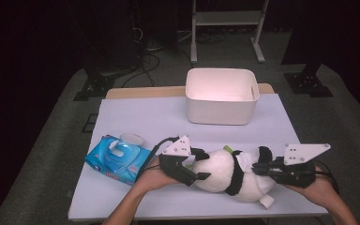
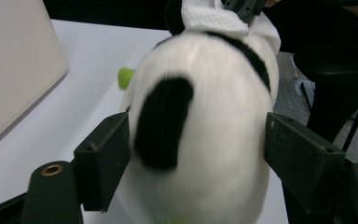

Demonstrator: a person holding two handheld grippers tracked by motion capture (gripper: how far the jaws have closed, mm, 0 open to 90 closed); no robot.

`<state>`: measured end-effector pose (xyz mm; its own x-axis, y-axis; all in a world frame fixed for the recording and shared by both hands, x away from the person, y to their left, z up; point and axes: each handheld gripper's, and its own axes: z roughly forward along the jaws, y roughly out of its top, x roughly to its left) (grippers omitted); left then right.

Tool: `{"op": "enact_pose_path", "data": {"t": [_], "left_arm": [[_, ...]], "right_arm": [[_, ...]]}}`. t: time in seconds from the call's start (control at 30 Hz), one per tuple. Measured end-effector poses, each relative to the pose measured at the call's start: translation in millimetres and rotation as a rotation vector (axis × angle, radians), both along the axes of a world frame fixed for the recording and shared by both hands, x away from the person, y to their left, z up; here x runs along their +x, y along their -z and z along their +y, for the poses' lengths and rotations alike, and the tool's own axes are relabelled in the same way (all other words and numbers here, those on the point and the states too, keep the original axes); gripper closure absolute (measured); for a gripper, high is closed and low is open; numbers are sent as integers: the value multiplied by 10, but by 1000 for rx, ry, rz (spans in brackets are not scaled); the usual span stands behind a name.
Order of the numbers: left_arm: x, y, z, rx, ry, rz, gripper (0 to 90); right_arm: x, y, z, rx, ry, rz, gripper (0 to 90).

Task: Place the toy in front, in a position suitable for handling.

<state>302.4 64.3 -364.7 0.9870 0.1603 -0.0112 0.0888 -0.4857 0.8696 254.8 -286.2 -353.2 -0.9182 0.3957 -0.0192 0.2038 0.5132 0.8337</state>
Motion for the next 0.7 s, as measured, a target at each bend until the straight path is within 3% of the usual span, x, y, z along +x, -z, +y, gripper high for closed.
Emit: {"op": "enact_pose_path", "data": {"t": [0.2,0.33,0.43,0.57,0.7], "left_arm": [[82,69,-12,-37,26,51,185],[99,99,-37,-40,69,61,169],[123,140,-65,-53,64,63,183],[117,98,-47,-82,56,24,456],[107,-73,-23,-77,31,-5,523]], "right_arm": [[-24,72,-124,32,2,27,832],[13,111,-190,52,10,42,832],[34,124,-212,63,14,52,832],[62,122,-177,74,16,54,832],[114,94,-146,128,19,46,833]]}}
